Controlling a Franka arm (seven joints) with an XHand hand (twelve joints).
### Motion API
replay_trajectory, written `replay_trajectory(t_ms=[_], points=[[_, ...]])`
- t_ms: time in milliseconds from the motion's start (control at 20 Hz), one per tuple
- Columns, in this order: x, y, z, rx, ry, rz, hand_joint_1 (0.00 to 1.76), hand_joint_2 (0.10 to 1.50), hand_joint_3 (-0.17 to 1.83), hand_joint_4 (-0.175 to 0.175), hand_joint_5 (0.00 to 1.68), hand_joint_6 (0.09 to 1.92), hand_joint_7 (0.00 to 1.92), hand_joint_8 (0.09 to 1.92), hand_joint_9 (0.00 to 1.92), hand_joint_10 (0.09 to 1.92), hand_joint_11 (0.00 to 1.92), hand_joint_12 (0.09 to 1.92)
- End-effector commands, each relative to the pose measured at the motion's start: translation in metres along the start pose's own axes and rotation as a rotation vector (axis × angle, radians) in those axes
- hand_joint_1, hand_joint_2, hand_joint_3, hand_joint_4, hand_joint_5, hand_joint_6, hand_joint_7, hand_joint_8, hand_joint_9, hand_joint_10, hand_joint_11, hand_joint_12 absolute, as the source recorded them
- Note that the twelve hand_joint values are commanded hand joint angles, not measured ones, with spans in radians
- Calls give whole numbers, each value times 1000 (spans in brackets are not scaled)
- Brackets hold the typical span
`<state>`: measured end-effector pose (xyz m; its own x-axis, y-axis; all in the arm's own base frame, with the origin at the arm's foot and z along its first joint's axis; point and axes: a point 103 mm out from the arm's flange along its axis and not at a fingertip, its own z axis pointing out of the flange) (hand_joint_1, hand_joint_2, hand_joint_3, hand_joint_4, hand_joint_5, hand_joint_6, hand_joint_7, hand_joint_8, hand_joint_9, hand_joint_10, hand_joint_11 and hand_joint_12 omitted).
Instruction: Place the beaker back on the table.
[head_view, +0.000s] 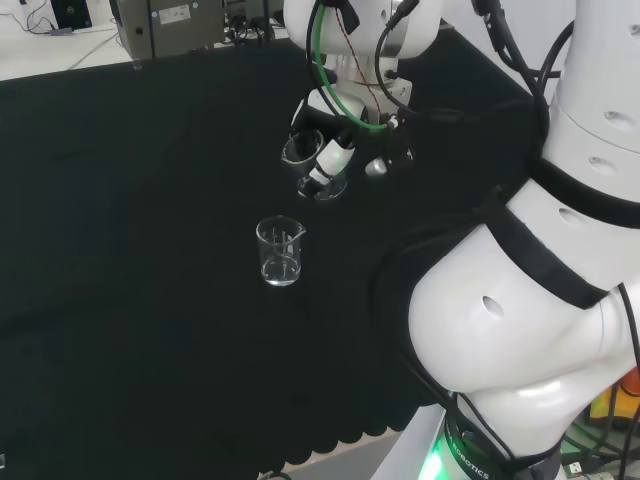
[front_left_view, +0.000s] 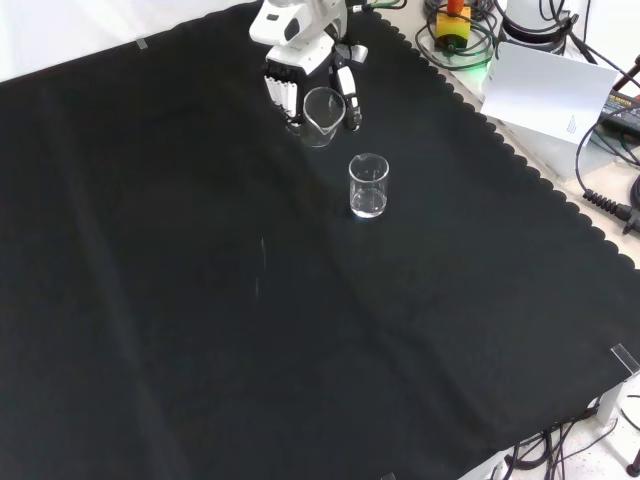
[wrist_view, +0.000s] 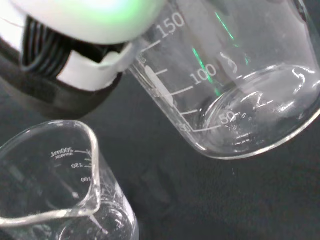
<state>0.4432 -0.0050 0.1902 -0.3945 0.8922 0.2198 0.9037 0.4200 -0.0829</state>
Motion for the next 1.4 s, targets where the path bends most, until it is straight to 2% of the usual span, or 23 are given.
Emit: replay_trajectory(t_ms=[50, 450, 700, 1400], points=[[-17, 40, 13, -45, 57, -29, 1315, 626, 680, -175, 1297, 608, 1359, 569, 1781, 87, 1462, 516], [-26, 68, 23, -61, 83, -41, 1315, 631, 671, -175, 1294, 608, 1356, 569, 1776, 87, 1460, 518], [-31, 77, 29, -82, 111, -45, 1315, 636, 665, -175, 1293, 608, 1355, 569, 1771, 87, 1458, 519], [-42, 101, 62, -88, 181, -53, 1313, 656, 631, -175, 1285, 609, 1346, 571, 1757, 87, 1440, 525]])
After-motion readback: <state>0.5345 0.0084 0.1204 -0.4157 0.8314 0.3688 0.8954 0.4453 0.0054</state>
